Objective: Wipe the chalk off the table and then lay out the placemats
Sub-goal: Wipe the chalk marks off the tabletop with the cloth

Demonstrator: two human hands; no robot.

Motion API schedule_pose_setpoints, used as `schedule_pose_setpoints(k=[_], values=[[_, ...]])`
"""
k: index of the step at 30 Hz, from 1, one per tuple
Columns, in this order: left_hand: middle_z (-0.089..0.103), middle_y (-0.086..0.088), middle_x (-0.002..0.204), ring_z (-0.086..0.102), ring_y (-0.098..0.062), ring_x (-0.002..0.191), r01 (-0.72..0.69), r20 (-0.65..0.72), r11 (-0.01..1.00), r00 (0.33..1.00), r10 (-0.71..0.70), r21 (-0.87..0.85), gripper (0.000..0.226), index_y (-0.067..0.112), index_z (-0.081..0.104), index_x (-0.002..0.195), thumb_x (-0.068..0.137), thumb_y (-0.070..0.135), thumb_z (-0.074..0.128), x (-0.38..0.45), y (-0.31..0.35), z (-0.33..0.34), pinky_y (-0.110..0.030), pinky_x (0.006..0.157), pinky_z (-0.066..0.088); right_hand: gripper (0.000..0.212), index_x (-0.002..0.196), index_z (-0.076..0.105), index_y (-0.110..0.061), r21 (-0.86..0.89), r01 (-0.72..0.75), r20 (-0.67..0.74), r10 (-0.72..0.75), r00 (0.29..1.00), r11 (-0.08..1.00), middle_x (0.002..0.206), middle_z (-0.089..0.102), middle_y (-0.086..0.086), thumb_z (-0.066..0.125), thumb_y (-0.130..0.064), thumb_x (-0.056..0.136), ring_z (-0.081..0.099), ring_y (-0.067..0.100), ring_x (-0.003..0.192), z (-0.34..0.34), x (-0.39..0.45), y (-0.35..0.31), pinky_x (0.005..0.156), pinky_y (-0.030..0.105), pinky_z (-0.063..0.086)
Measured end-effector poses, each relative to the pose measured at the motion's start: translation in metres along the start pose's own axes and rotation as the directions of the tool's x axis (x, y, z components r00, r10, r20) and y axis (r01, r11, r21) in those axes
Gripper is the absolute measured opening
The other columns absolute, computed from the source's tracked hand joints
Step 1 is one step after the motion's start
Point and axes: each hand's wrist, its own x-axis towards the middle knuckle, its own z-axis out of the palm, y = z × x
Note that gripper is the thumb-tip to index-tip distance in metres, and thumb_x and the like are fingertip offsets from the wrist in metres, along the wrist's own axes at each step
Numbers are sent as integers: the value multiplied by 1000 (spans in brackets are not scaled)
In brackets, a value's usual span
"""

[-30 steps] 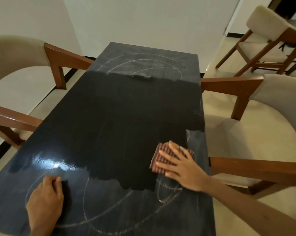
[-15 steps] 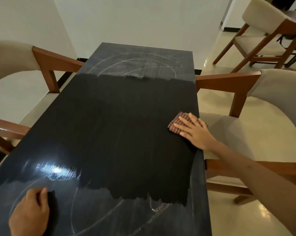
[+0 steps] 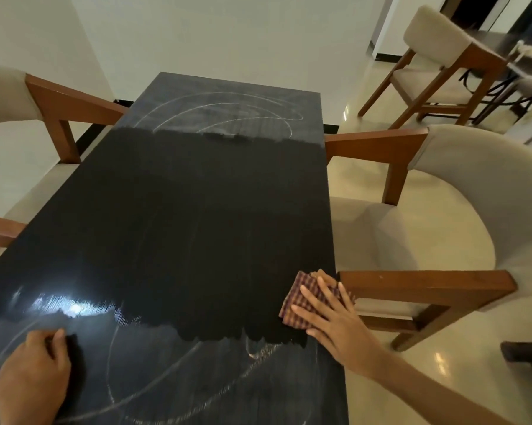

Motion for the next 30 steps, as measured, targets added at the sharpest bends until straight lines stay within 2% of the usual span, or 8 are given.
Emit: schedule_pose_setpoints(k=[5,9,13,15,18,22,25,30], values=[[60,-24,75,58,-42,65,7,-12,999,1000,-6,44,25,23,43,81,93,44,40,-6,22,-11,-53,63,51,54,133,58,-18,264,-154,-179,205,962,952,135,58,-4,18,-39,104,53,16,126,-50,10,-26,110,11,17],[62,-25,78,60,-43,69,26,-7,996,1000,-26,88,16,22,44,80,94,24,52,-10,50,-31,-49,63,51,26,109,64,-15,922,-276,82,562,823,270,97,68,3,40,-22,103,65,15,92,-90,33,-27,76,19,49],[61,-21,75,60,-41,70,12,10,998,1000,-13,63,17,21,45,79,94,25,51,-13,59,-38,-48,63,50,30,95,69,-6,936,-288,342,730,591,-205,97,69,14,46,-24,101,64,26,94,-79,48,-28,76,33,47],[61,-21,74,60,-41,71,15,3,999,1000,-15,45,15,16,50,81,94,24,52,-14,62,-39,-49,64,50,27,99,70,-10,919,-393,252,799,545,-22,94,69,8,47,-24,101,63,20,88,-63,47,-34,73,29,47],[62,-19,75,60,-41,72,10,3,999,1000,-10,36,16,11,56,86,95,23,51,-15,64,-40,-49,64,49,32,124,64,-11,565,-610,-193,807,558,556,104,64,3,52,-25,98,57,20,98,-40,35,-41,85,34,48],[62,-19,75,59,-40,71,5,2,1000,1000,-5,1,16,7,58,86,94,20,53,-16,63,-41,-47,63,46,46,137,49,-6,29,-394,-415,369,832,919,141,49,18,30,-29,102,37,36,136,-8,18,-33,111,49,33],[59,-16,71,54,-33,66,-44,9,999,999,44,-27,13,6,56,83,92,14,56,-14,56,-40,-42,60,41,59,141,43,-14,-52,-336,-189,321,928,940,148,44,11,2,-38,105,3,20,150,9,16,-26,120,41,6],[57,-5,74,53,-26,69,-316,68,946,945,321,-75,14,12,58,76,85,3,64,-9,24,-33,-41,69,40,66,137,54,-11,72,-659,-180,659,730,749,146,45,16,10,-45,101,30,45,139,6,48,-77,114,59,19]])
